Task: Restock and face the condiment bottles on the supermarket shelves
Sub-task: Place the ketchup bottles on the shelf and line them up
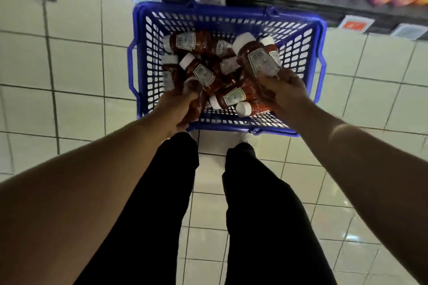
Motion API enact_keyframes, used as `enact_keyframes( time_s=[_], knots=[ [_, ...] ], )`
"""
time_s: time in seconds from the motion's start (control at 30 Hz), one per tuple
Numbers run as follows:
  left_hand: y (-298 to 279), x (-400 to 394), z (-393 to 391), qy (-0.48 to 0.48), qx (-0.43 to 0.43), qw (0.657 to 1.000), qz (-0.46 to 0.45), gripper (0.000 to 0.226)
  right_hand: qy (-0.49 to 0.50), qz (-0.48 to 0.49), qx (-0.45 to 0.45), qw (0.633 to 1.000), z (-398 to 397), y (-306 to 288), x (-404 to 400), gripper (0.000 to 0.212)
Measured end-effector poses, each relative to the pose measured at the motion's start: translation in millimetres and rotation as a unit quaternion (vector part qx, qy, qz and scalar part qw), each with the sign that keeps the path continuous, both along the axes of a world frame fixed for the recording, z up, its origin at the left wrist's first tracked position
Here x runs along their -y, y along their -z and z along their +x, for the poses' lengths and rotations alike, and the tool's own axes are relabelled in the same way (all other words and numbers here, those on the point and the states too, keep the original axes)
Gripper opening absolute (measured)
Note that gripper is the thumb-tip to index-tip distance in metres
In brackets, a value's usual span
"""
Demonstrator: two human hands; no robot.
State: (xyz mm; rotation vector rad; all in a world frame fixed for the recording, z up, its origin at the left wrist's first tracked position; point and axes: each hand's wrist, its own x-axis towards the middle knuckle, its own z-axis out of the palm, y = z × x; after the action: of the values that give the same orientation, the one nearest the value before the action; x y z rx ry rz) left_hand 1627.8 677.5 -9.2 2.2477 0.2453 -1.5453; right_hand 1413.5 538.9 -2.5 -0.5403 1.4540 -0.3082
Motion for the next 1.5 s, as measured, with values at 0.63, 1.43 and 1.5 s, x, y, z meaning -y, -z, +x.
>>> enact_keyframes(
  time_s=[0.63,1.43,1.5],
  knots=[
    [-580.9,113.8,33.7,-0.121,-0.180,0.756,-0.618,0.074,0.108,-0.029,0.457,0.883,19.1,-549.2,56.7,0.063],
    [-903.4,203.3,62.7,0.088,0.068,0.639,-0.761,0.054,-0.157,-0.282,0.540,0.777,42.8,-862.3,153.6,0.074],
    [-906.5,211.8,69.6,0.089,0.090,0.628,-0.768,0.055,-0.155,-0.316,0.481,0.803,42.7,-882.5,165.4,0.082]
  ],
)
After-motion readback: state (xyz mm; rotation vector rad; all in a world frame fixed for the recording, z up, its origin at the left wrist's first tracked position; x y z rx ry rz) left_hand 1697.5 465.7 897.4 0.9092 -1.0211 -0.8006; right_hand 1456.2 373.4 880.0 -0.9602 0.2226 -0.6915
